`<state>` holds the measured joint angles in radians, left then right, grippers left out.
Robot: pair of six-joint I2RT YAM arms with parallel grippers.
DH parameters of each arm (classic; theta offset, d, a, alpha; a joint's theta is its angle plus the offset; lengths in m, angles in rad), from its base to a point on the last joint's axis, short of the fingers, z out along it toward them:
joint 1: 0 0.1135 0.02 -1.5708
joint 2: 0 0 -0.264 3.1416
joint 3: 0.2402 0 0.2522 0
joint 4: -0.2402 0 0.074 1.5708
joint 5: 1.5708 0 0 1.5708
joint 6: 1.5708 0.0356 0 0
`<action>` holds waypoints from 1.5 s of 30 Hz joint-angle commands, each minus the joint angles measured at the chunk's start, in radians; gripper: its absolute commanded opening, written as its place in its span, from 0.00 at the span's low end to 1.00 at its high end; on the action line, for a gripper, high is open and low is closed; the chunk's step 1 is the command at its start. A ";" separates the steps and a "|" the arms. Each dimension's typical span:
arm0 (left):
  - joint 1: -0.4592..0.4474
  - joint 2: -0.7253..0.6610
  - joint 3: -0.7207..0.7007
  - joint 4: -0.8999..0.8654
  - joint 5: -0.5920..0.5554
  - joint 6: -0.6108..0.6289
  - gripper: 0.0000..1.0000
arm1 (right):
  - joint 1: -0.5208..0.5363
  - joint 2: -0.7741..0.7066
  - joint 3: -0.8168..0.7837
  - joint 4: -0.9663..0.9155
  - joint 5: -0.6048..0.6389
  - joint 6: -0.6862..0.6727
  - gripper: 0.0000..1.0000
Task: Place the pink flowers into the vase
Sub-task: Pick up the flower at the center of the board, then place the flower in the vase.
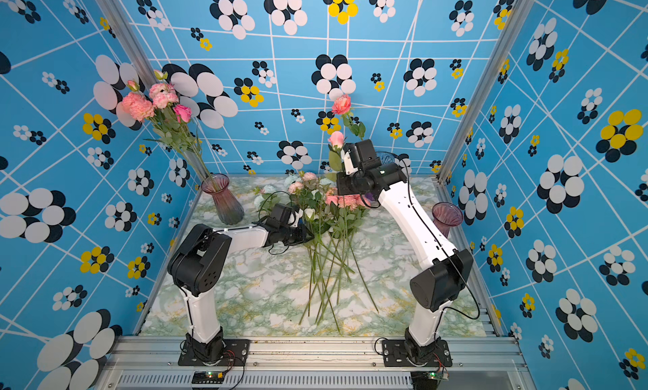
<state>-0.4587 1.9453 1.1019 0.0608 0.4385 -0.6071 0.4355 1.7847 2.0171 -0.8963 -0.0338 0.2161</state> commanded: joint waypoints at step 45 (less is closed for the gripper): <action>0.020 -0.038 -0.009 -0.029 0.025 0.064 0.06 | -0.258 0.453 0.777 0.747 0.524 -0.359 0.00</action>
<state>-0.4454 1.9430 1.0950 0.0536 0.4500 -0.5827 0.1761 2.1792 2.7846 -0.2131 0.5163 -0.1108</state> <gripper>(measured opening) 0.083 0.062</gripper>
